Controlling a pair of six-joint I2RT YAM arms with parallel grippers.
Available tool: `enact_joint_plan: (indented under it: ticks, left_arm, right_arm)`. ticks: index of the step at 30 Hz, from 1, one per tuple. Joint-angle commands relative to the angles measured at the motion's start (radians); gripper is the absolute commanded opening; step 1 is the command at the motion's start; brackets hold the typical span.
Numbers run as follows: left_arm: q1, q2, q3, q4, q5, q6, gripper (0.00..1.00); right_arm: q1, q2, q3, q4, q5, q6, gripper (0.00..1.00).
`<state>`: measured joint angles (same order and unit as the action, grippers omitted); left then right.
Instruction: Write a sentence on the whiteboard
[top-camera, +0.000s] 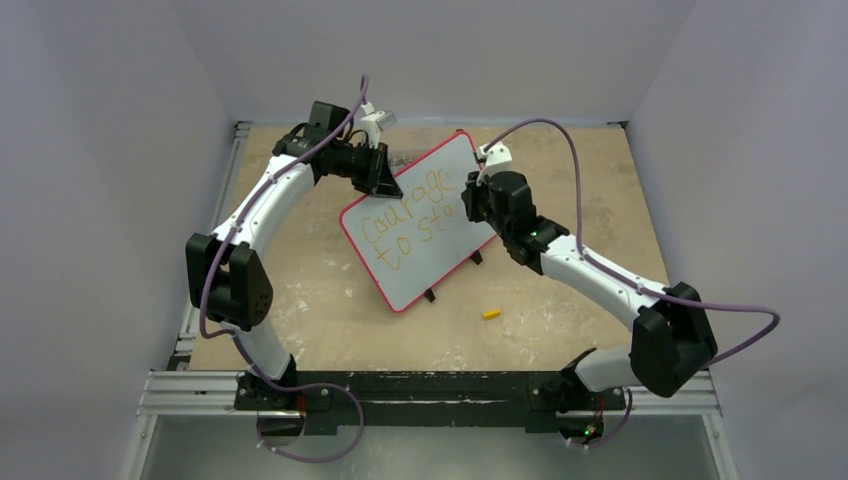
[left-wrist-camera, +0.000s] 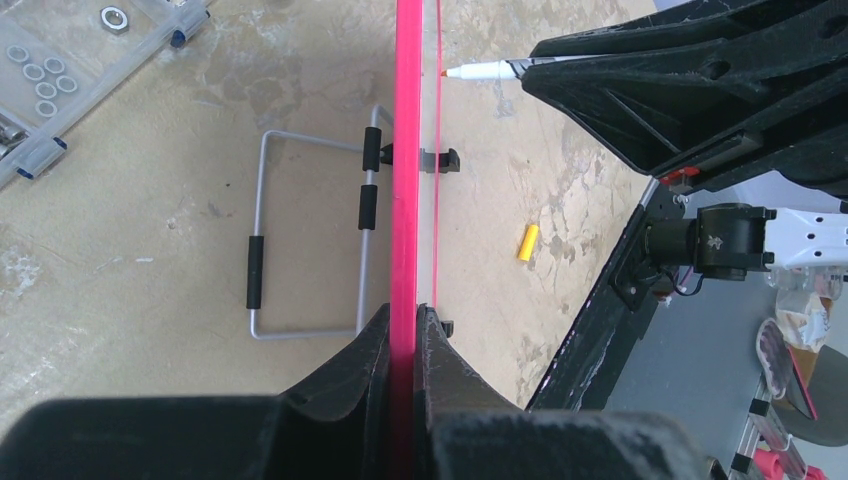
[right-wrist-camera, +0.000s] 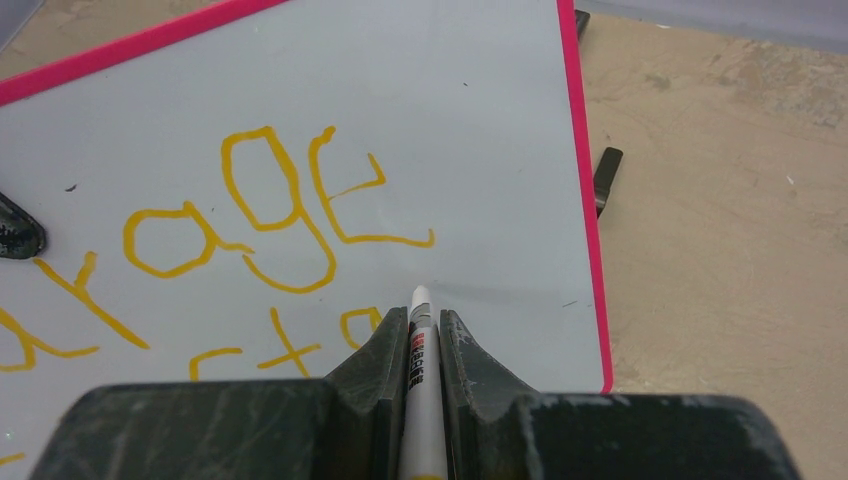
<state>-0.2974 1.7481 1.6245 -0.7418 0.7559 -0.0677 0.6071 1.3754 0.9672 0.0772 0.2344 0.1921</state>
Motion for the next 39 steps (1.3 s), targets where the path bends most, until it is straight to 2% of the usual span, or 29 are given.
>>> enact_joint_plan:
  ticks: [1, 21, 39]
  left_arm:
    - [-0.019, -0.025, -0.017, -0.074, -0.047, 0.041, 0.00]
    - [-0.021, -0.032, -0.017, -0.076, -0.049, 0.041, 0.00]
    - [-0.022, -0.032, -0.018, -0.080, -0.058, 0.045, 0.00]
  right_arm:
    - [-0.008, 0.019, 0.043, 0.059, -0.006, -0.007, 0.00]
    - [-0.010, 0.013, -0.077, 0.085, -0.041, 0.037, 0.00]
    - [-0.010, 0.036, 0.013, 0.075, -0.039, 0.027, 0.00]
